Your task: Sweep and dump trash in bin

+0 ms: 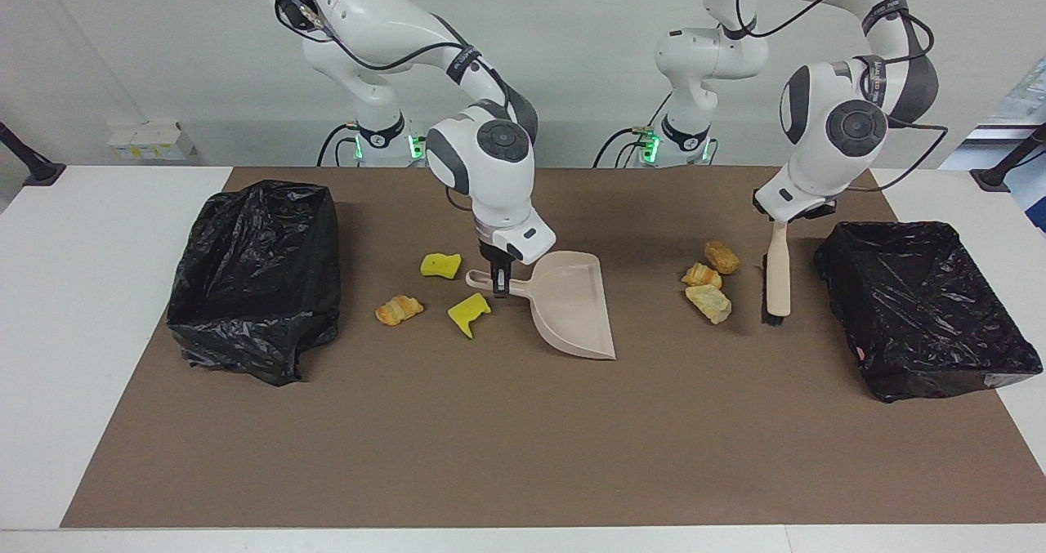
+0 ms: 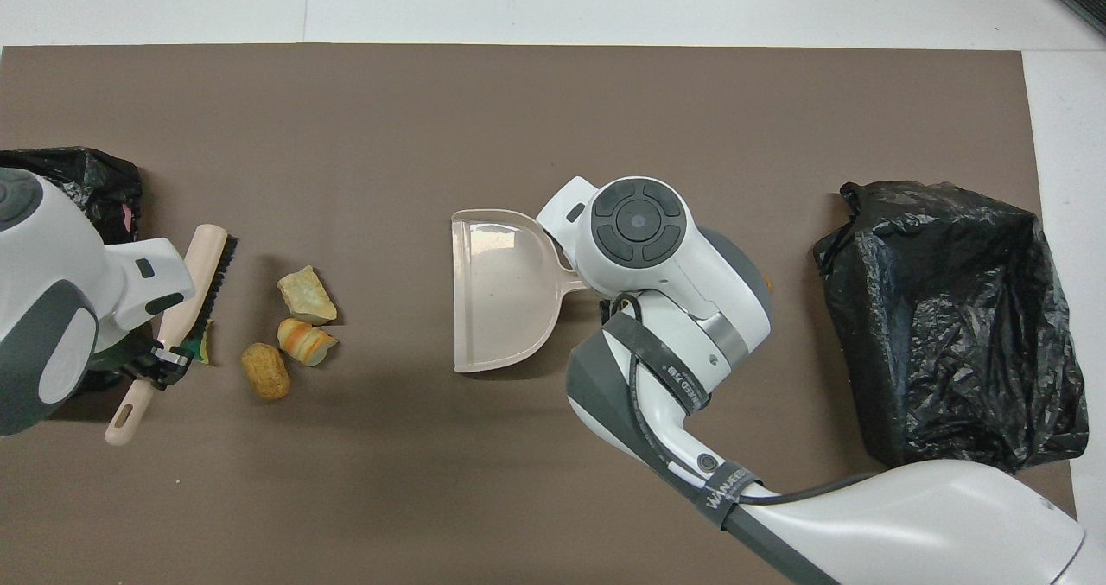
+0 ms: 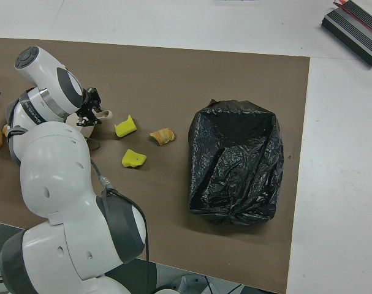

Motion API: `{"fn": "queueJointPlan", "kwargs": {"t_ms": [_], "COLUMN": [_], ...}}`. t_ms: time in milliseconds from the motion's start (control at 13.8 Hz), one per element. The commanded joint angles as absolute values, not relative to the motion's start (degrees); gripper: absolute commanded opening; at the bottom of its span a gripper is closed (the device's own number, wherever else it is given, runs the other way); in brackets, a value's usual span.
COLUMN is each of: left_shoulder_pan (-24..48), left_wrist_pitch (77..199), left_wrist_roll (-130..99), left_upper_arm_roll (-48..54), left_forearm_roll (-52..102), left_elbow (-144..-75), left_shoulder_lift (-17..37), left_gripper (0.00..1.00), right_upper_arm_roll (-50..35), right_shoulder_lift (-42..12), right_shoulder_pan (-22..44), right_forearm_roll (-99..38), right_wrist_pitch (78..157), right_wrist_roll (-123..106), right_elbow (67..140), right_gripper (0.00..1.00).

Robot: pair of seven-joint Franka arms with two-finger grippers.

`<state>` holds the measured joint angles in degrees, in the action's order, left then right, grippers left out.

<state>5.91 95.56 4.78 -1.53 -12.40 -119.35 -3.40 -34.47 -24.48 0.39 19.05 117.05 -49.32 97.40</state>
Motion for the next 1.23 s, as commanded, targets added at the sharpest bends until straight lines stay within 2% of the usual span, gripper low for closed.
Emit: {"fn": "queueJointPlan", "kwargs": {"t_ms": [0, 145, 580, 943, 1160], "left_shoulder_pan": [3.09, 0.45, -0.53, 0.79, 6.76], "left_wrist_pitch": [102.19, 105.98, 105.38, 106.44, 107.13], "left_wrist_roll": [-0.61, -4.89, -19.32, -24.60, -27.50], "left_upper_arm_roll": [-1.67, -1.67, -1.50, -1.14, -1.14], "left_forearm_roll": [-13.18, -13.36, -13.45, -12.75, -6.18], "left_elbow": [-130.21, -135.59, -141.23, -144.32, -144.32], "left_shoulder_lift": [-10.70, -14.14, -17.40, -16.61, -14.77], "left_gripper": [0.00, 0.00, 0.00, 0.00, 0.00], "right_upper_arm_roll": [-34.72, -34.72, -34.63, -34.63, -34.63], "right_shoulder_lift": [-24.17, -24.26, -24.17, -24.17, -24.26], "right_shoulder_pan": [0.00, 0.00, -0.09, 0.00, 0.09], "right_forearm_roll": [19.78, 19.78, 19.78, 19.78, 19.78], "right_wrist_pitch": [117.69, 117.95, 118.04, 118.12, 118.21], "right_wrist_roll": [-51.06, -51.06, -51.06, -51.06, -50.63], "right_elbow": [97.73, 97.73, 97.91, 98.09, 98.09], "right_gripper": [0.00, 0.00, 0.00, 0.00, 0.00]}}
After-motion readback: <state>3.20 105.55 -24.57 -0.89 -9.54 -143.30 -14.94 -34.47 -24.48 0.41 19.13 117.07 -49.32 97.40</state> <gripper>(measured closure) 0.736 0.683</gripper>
